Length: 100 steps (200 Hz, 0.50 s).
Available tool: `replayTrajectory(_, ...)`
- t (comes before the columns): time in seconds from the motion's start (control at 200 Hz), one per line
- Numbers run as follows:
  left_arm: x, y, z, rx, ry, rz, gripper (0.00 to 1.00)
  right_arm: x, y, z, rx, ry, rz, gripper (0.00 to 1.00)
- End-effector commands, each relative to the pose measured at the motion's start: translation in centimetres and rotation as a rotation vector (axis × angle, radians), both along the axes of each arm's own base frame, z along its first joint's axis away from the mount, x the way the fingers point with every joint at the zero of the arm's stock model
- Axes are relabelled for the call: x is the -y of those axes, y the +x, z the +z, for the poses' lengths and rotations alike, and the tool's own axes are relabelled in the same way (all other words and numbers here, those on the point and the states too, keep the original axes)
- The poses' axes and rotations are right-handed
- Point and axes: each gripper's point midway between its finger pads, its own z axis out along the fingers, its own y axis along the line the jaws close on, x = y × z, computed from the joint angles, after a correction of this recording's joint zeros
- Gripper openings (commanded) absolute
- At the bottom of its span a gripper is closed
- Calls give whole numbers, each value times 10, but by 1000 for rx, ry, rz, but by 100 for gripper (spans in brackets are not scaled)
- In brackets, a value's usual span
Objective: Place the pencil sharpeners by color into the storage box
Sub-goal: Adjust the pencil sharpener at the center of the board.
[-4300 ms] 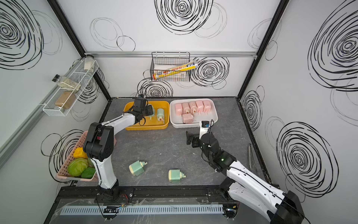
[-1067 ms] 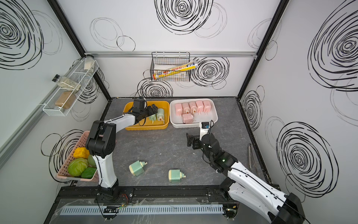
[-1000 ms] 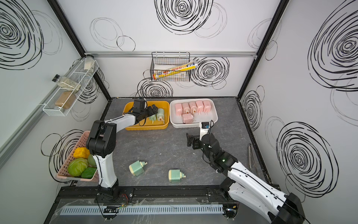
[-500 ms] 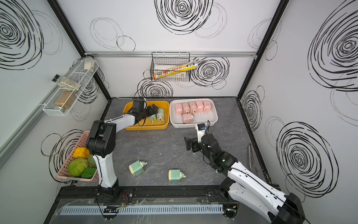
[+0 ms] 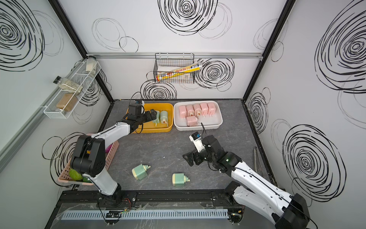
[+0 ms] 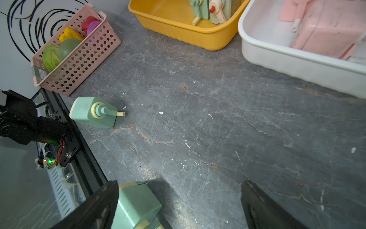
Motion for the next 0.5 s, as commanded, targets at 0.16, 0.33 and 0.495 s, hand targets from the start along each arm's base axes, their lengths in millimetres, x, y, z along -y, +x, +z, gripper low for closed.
replayTrajectory(0.16, 86, -116, 44, 177, 89, -238, 99, 6, -11, -15, -116, -13, -39, 100)
replayTrajectory(0.33, 124, -193, 28, 141, 170, -399, 99, 6, -32, -32, -240, -28, 8, 100)
replayTrajectory(0.495, 126, -264, -11, 89, 286, -461, 99, -1, -30, -41, -274, -9, 9, 100)
